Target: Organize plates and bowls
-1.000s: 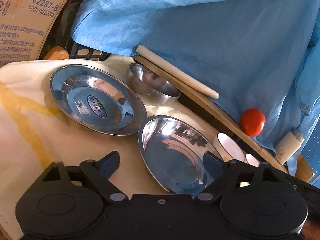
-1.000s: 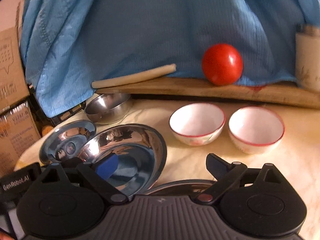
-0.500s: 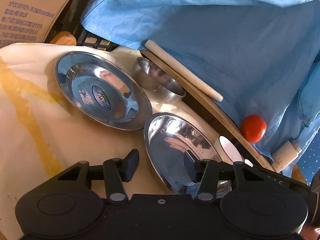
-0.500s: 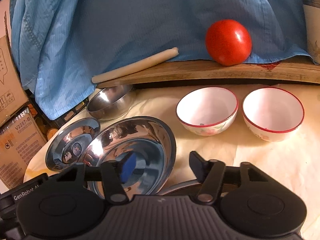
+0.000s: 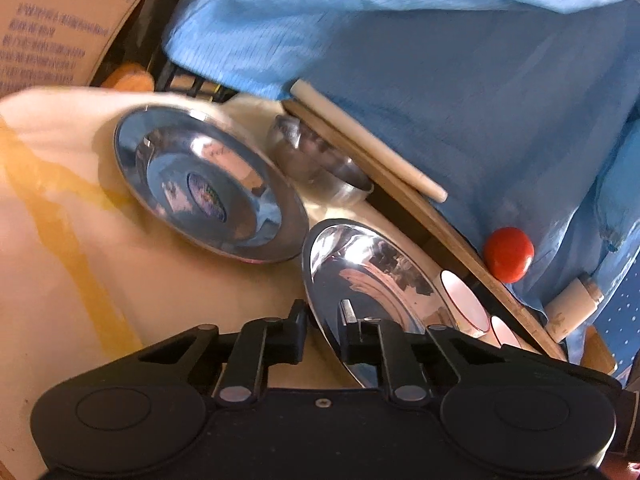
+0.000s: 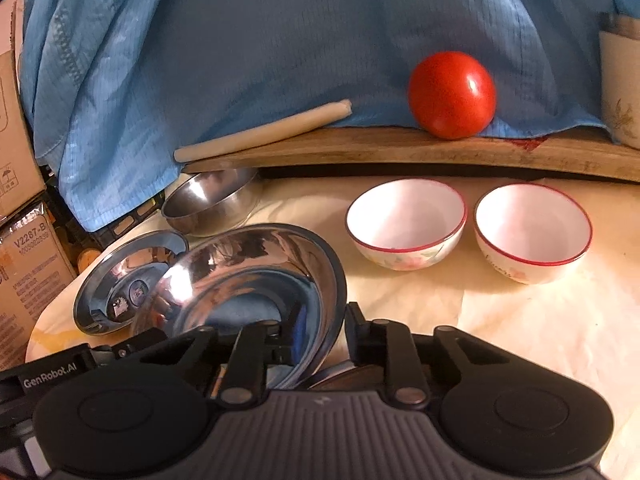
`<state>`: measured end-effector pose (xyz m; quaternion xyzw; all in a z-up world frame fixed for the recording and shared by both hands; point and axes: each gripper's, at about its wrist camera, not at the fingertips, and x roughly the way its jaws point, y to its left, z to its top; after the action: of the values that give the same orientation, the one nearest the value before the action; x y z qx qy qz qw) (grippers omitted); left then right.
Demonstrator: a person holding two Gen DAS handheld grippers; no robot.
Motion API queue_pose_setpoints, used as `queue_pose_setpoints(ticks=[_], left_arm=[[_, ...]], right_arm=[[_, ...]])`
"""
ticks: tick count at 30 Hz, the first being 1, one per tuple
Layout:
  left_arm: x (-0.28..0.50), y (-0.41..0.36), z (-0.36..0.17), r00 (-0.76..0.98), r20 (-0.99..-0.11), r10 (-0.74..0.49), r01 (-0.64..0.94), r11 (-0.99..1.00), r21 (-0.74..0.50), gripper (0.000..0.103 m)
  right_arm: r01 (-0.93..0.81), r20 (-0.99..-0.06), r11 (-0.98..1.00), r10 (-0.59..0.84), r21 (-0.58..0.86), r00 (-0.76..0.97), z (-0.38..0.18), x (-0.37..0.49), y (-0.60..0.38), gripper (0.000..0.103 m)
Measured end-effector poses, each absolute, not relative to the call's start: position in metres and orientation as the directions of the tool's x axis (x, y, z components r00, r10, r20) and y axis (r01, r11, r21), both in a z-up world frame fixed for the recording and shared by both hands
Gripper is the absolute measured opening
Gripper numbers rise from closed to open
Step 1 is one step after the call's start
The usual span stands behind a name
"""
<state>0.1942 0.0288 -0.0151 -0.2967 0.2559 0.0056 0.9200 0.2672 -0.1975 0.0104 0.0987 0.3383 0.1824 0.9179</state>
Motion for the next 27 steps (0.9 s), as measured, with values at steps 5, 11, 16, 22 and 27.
queue_pose_setpoints(ticks=[5, 11, 16, 22, 27], left_arm=[[0.182, 0.026, -0.004, 0.909, -0.406, -0.098, -0.136, 0.849, -0.510, 0.013], [0.167, 0.025, 0.008, 0.937, -0.342, -0.075, -0.122, 0.845, -0.521, 0.013], [0.150, 0.017, 0.020, 0.950, -0.302, -0.081, -0.091, 0.853, -0.513, 0.013], [0.136, 0.002, 0.025, 0.946, -0.294, -0.135, -0.040, 0.853, -0.520, 0.013], [0.130, -0.020, 0.023, 0.931, -0.309, -0.192, 0.013, 0.866, -0.500, 0.013]], right_arm=[[-0.271, -0.544, 0.910, 0.406, 0.314, 0.734, 0.016, 0.257, -0.200, 0.016], [-0.281, -0.441, 0.903, 0.407, 0.324, 0.800, 0.034, 0.238, -0.201, 0.012], [-0.266, -0.380, 0.925, 0.357, 0.272, 0.854, 0.048, 0.204, -0.203, 0.013], [-0.211, -0.336, 0.946, 0.287, 0.245, 0.897, 0.055, 0.164, -0.217, 0.014], [-0.125, -0.329, 0.957, 0.210, 0.262, 0.921, 0.044, 0.137, -0.236, 0.015]])
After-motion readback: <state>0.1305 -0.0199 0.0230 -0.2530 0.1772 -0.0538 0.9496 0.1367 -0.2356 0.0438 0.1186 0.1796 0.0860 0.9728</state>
